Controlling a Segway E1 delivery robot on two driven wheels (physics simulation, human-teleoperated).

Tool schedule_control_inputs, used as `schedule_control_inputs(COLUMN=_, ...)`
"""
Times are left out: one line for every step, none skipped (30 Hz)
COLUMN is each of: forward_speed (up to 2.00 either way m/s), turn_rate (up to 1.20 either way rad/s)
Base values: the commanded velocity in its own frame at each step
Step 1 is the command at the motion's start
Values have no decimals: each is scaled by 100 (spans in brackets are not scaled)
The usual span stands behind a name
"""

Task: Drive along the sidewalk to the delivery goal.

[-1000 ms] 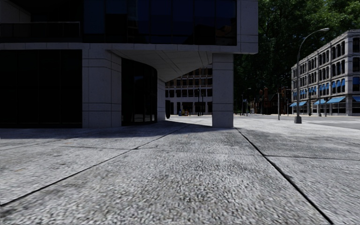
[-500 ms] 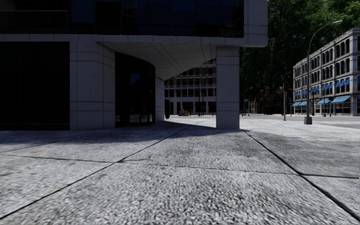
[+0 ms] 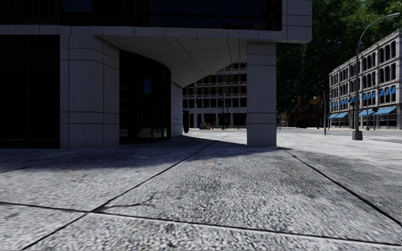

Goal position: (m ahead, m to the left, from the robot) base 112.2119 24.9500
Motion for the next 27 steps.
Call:
schedule_control_inputs(forward_speed=200, turn_rate=0)
schedule_control_inputs(forward_speed=200, turn_rate=0)
schedule_control_inputs(forward_speed=200, turn_rate=0)
schedule_control_inputs(forward_speed=200, turn_rate=0)
schedule_control_inputs(forward_speed=200, turn_rate=0)
schedule_control_inputs(forward_speed=200, turn_rate=0)
schedule_control_inputs(forward_speed=200, turn_rate=0)
schedule_control_inputs(forward_speed=200, turn_rate=0)
schedule_control_inputs(forward_speed=200, turn_rate=0)
schedule_control_inputs(forward_speed=200, turn_rate=0)
schedule_control_inputs(forward_speed=200, turn_rate=0)
schedule_control_inputs(forward_speed=200, turn_rate=0)
schedule_control_inputs(forward_speed=200, turn_rate=0)
schedule_control_inputs(forward_speed=200, turn_rate=0)
schedule_control_inputs(forward_speed=200, turn_rate=0)
schedule_control_inputs(forward_speed=200, turn_rate=0)
schedule_control_inputs(forward_speed=200, turn_rate=0)
schedule_control_inputs(forward_speed=200, turn_rate=0)
schedule_control_inputs(forward_speed=200, turn_rate=0)
schedule_control_inputs(forward_speed=200, turn_rate=0)
schedule_control_inputs(forward_speed=200, turn_rate=0)
schedule_control_inputs(forward_speed=200, turn_rate=0)
schedule_control_inputs(forward_speed=200, turn_rate=0)
schedule_control_inputs(forward_speed=200, turn_rate=0)
schedule_control_inputs(forward_speed=200, turn_rate=0)
schedule_control_inputs(forward_speed=200, turn_rate=0)
schedule_control_inputs(forward_speed=200, turn_rate=0)
